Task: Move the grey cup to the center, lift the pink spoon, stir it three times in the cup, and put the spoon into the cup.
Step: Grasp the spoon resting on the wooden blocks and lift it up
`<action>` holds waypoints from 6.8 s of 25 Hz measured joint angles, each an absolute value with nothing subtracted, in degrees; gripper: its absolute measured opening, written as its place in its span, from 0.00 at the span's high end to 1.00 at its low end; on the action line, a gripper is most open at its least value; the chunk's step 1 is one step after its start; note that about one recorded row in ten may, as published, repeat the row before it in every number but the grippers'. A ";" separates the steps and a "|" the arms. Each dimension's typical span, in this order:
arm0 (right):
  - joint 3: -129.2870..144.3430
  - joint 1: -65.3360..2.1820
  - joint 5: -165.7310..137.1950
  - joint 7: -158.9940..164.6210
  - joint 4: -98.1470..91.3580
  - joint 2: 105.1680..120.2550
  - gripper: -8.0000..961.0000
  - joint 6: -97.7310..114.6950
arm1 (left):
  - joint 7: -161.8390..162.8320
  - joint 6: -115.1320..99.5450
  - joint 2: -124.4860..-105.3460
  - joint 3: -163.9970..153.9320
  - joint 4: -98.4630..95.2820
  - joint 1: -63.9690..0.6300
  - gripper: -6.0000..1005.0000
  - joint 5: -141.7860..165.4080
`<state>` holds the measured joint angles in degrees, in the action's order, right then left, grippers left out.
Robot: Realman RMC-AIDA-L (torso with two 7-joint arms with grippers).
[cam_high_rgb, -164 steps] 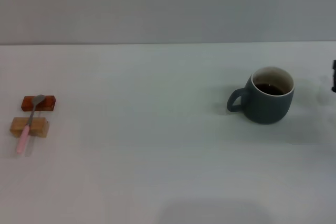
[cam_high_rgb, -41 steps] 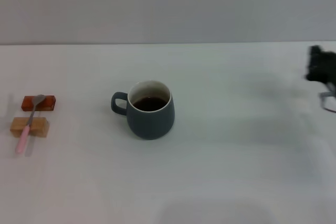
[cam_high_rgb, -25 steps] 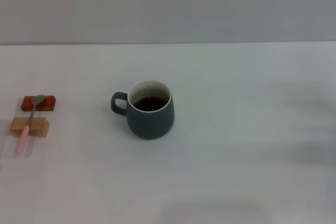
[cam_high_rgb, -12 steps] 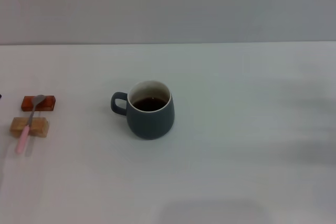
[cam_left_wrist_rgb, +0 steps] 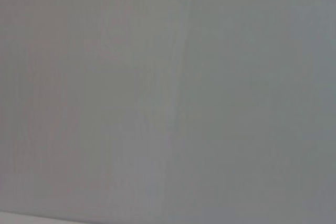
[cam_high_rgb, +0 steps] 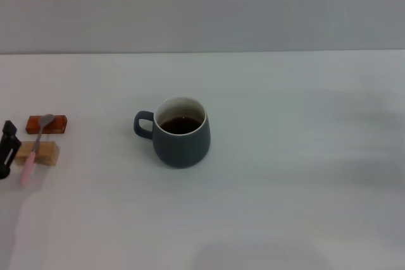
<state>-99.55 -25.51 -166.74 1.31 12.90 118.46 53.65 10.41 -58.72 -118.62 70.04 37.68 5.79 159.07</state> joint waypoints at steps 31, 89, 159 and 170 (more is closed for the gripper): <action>-99.14 -25.60 -167.17 1.20 13.12 118.44 0.34 53.20 | 9.93 -58.75 -118.74 63.09 25.47 -0.91 0.17 154.09; -99.00 -24.95 -167.16 -0.18 13.36 118.74 0.34 53.17 | 10.46 -56.01 -118.65 61.77 23.56 -2.74 0.44 153.10; -98.87 -24.17 -167.17 -0.18 13.54 118.83 0.34 53.62 | 10.46 -55.29 -118.74 61.60 24.19 -3.06 0.81 151.68; -98.88 -24.17 -167.17 -0.17 13.54 118.83 0.34 53.62 | 10.46 -55.10 -118.83 61.62 24.45 -3.07 0.84 151.10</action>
<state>-98.88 -24.17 -167.17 -0.17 13.54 118.83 53.62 10.46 -55.10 -118.83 61.62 24.45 -3.07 151.10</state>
